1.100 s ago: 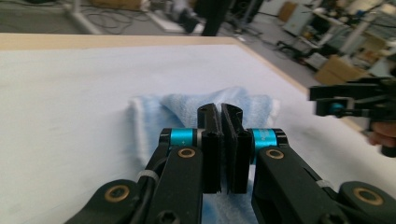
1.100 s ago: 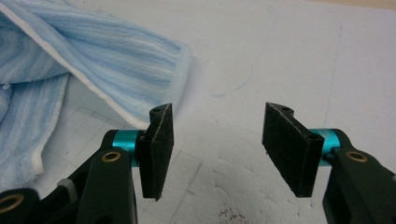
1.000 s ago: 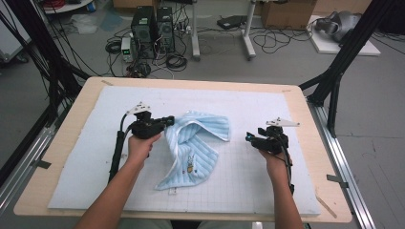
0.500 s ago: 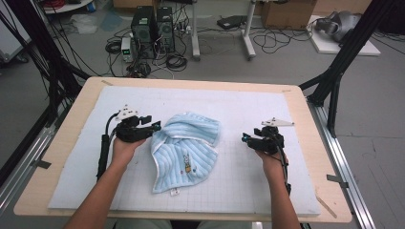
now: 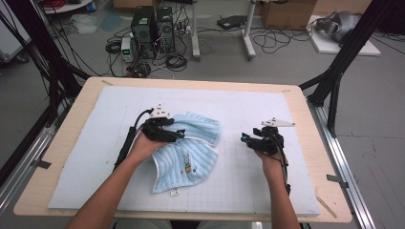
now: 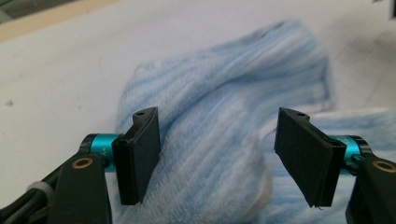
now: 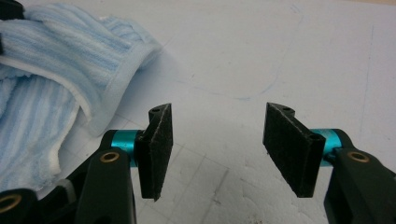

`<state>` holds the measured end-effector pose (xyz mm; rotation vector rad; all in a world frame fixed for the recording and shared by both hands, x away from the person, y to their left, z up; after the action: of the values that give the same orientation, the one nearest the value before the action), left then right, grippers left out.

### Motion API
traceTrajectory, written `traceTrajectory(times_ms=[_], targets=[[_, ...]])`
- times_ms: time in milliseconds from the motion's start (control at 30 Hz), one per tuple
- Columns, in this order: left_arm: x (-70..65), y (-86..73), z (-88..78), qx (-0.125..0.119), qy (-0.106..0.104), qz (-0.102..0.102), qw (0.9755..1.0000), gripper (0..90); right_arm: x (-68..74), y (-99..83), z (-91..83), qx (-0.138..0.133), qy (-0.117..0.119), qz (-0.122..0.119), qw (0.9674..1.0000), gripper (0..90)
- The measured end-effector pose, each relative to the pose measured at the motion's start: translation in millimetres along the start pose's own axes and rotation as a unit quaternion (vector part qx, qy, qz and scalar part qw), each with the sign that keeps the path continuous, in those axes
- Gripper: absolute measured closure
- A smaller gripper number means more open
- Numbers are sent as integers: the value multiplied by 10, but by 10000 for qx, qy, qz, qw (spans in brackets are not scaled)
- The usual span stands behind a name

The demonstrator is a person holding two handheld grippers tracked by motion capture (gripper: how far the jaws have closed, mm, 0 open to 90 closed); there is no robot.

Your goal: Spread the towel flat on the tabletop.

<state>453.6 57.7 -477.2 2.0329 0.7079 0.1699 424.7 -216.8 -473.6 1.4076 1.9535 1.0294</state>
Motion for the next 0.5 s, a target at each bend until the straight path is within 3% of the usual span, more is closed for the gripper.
traceTrajectory(times_ms=[100,167,200,233,300,367,433,500], targets=[[41,-99,60,330,115,115,9993,386,5,-2,-4,-14,10,-2,10000,421],[54,-107,53,341,101,110,9993,526,16,-13,-2,-2,32,7,10000,420],[56,-98,41,302,67,92,9995,690,27,-29,12,-8,50,8,10000,420],[62,-85,24,234,19,10,9997,690,27,-29,12,-8,50,8,10000,420],[68,-39,-10,-70,-255,-364,9990,770,80,-68,40,60,126,30,9999,420],[91,19,-59,-472,-516,-841,9940,772,148,-91,68,91,209,-2,9997,421],[136,72,-127,-793,-623,-1097,9888,772,184,-100,79,104,244,-28,9996,421],[185,114,-192,-1037,-595,-1211,9854,770,354,-130,135,153,421,-175,9988,422]])
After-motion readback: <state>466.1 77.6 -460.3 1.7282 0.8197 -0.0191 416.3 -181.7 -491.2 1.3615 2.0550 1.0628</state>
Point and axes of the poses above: each handheld gripper's, and its own axes: z roughly forward along the jaws, y roughly out of its top, x roughly to its left, the point moved 10 cm from there along z, roughly forward along the jaws, and after that the axes turned 11 degrees about -y, right-handed, at the moved point
